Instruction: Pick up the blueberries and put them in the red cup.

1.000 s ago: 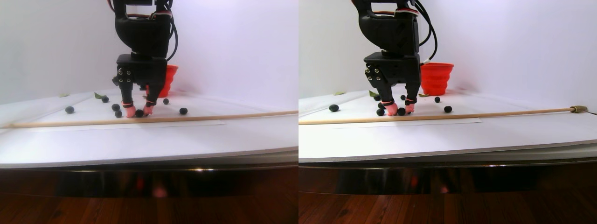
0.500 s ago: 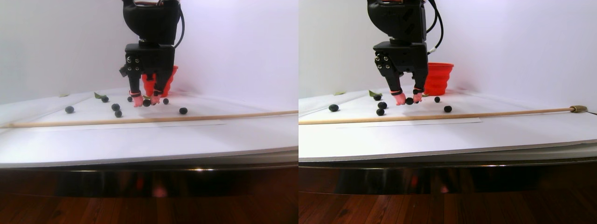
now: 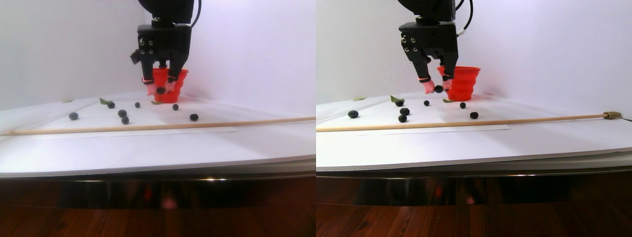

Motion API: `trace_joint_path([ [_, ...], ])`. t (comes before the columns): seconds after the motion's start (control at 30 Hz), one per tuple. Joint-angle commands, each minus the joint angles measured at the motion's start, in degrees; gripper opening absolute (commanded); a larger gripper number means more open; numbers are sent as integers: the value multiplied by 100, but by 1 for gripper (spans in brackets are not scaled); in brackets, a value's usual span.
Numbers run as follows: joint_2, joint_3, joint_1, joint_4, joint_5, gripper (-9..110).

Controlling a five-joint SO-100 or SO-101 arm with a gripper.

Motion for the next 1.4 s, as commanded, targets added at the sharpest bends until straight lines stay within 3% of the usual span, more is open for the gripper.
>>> trace_joint_path([
  [0.0,817,-44,88,53,-62,12],
  [0.57,1204,-431,264,79,-62,12],
  [1.37,510,-1433,334,-615,9,12],
])
